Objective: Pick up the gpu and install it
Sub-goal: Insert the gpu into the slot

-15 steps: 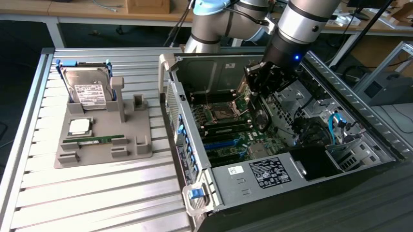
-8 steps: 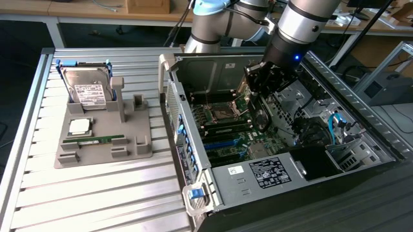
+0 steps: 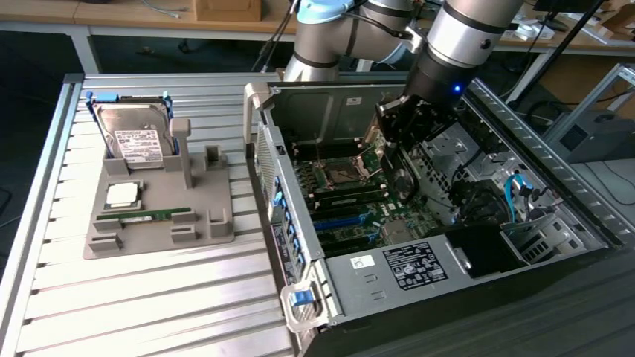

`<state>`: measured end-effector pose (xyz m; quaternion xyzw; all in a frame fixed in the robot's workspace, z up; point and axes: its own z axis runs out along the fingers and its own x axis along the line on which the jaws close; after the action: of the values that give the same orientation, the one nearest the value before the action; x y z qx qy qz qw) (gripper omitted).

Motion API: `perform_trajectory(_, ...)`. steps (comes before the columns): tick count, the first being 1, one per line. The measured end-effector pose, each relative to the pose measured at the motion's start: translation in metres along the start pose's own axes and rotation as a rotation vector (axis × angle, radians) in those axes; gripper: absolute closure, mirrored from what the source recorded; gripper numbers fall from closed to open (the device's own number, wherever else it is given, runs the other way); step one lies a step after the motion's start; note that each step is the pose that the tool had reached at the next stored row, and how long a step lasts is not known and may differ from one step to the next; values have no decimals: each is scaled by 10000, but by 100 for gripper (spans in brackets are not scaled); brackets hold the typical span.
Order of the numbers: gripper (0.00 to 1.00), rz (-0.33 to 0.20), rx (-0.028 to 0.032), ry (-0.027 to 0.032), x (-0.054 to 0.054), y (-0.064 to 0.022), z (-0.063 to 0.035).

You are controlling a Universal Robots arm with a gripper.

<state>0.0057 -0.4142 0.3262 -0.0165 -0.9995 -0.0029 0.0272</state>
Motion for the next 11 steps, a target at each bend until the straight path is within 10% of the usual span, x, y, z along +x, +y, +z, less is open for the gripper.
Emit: perform_trajectory(11,73,-872,48,5,0,0,0)
